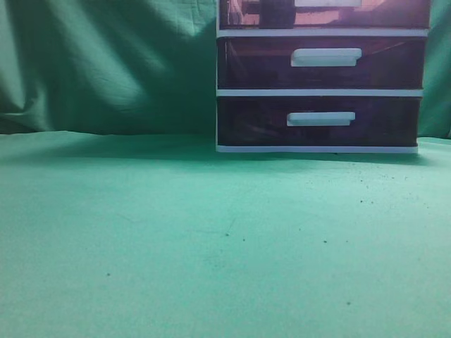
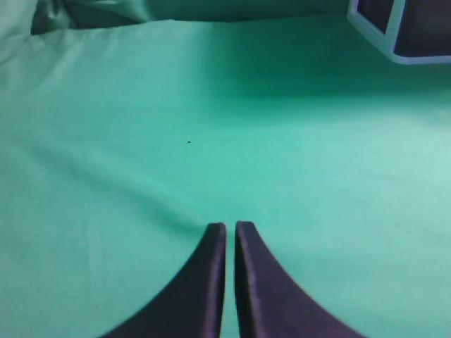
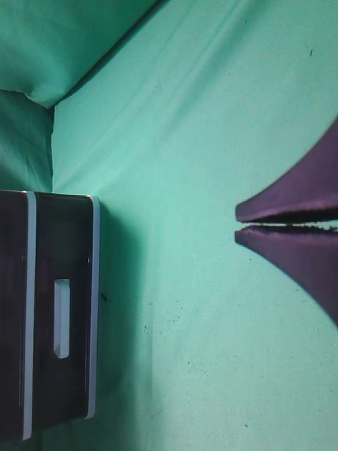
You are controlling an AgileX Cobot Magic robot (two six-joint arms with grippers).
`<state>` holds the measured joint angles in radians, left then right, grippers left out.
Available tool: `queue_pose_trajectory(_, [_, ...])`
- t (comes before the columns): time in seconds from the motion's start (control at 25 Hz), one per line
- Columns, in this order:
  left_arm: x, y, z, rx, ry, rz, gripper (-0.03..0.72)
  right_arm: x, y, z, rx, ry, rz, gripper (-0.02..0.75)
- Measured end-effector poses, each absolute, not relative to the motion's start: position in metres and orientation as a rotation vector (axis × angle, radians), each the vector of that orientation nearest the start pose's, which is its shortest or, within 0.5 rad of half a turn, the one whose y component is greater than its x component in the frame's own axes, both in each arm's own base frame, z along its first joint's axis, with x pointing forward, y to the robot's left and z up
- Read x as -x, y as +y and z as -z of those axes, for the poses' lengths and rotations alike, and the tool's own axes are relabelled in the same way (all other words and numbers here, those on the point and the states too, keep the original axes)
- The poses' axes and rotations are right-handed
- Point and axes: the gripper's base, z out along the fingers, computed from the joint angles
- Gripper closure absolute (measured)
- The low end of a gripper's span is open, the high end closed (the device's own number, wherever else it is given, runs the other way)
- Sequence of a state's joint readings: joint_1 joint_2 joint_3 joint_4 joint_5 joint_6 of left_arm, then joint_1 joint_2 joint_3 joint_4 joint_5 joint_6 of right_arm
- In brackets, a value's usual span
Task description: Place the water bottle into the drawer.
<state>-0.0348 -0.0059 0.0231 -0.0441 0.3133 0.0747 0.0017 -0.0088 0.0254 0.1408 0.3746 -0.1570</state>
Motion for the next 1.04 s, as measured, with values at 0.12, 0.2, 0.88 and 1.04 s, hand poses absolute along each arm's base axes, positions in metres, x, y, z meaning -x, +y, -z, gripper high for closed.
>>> queue_pose_trajectory(0.12, [-0.0536,-0.0021,-0.1755,-0.083,1.833,-0.015,0.688,-0.0526,0.0048,-0.1718,0.061,1.870,-0.031,0.738])
queue_pose_trajectory(0.2, [-0.0534,-0.0018,-0.1753,-0.084,1.835,-0.020,0.688,-0.0526,0.0048,-0.1718,0.061,1.870,-0.031,0.738])
queue_pose_trajectory(0.88, [-0.0531,-0.0015,-0.1742,-0.091,1.846,-0.030,0.688,-0.0526,0.0048,-0.1717,0.061,1.870,-0.031,0.738])
queue_pose_trajectory(1.04, [-0.0531,-0.0013,-0.1742,-0.093,1.846,-0.037,0.688,-0.0526,0.0048,-0.1717,0.061,1.870,-0.031,0.738])
